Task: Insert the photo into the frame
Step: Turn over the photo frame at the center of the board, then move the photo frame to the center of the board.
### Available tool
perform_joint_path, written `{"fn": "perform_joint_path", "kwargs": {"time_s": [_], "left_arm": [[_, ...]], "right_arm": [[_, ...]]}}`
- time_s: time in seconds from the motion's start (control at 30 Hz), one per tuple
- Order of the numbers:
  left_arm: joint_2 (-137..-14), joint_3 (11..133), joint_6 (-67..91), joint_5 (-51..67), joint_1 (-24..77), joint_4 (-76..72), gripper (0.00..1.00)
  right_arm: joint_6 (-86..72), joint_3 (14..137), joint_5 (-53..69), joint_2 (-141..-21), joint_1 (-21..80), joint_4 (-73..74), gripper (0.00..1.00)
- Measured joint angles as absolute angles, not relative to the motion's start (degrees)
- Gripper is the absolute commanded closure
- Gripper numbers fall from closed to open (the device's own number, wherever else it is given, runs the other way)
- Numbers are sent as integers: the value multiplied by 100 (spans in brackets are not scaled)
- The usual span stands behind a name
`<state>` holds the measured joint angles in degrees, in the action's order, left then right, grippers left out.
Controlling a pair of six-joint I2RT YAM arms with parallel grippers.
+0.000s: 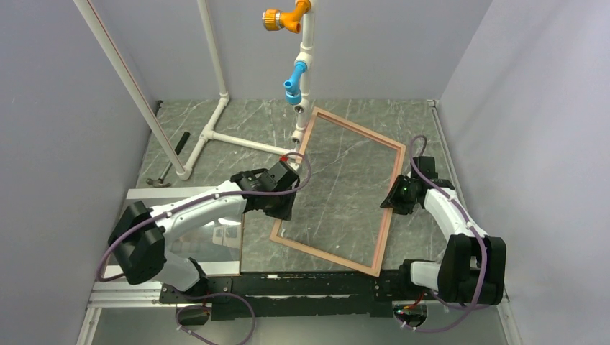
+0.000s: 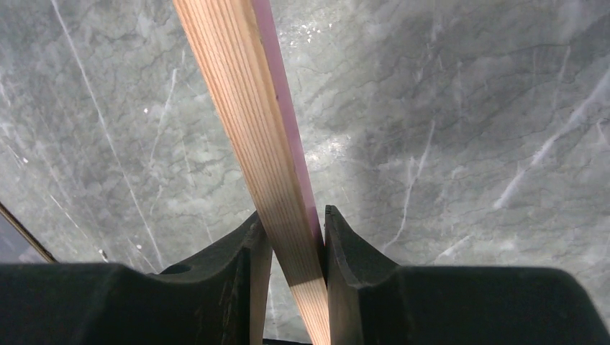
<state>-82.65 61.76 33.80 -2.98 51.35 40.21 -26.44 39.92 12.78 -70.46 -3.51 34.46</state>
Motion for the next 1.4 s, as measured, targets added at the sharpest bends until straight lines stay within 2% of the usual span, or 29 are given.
{"fn": "perform_joint_path", "kwargs": {"time_s": [0.1,0.17,0.2,0.27,0.37,0.43,0.5,0.7,0.8,1.03,1.37,1.4], "left_arm": [[-8329,6018,3422,-220,5140,3844,96],[-8368,5931,3457,-187,5151,3787,88],[-8414,5905,3476,-174,5159,3782,80],[-8512,5892,3507,-154,5175,3782,55],[-8661,5892,3420,3,5231,3774,28],[-8744,5892,3369,126,5317,3758,17],[-8825,5894,3332,191,5382,3774,12],[-9102,5896,3306,213,5422,3872,9],[-9118,5896,3304,108,5424,3983,1],[-9052,5959,3253,-475,5443,4447,1],[-8532,5918,3192,-377,5439,4292,1],[-8532,5909,3190,-364,5422,4252,1]], "right_arm": [[-2591,3992,1221,-7046,-386,3503,100],[-2571,3990,1203,-7046,-395,3555,100],[-2563,3979,1194,-7046,-399,3568,100],[-2547,3955,1175,-7046,-416,3575,100],[-2545,3927,1133,-7057,-443,3573,100],[-2552,3927,1140,-7083,-447,3566,100],[-2554,3927,1142,-7131,-447,3559,100],[-2523,4060,1087,-7435,-445,3566,100],[-2510,4198,1048,-7561,-447,3551,100],[-2674,4423,1039,-7990,-473,3450,100],[-2346,5481,725,-8700,-545,3413,100],[-2296,5561,655,-8761,-548,3411,96]]}}
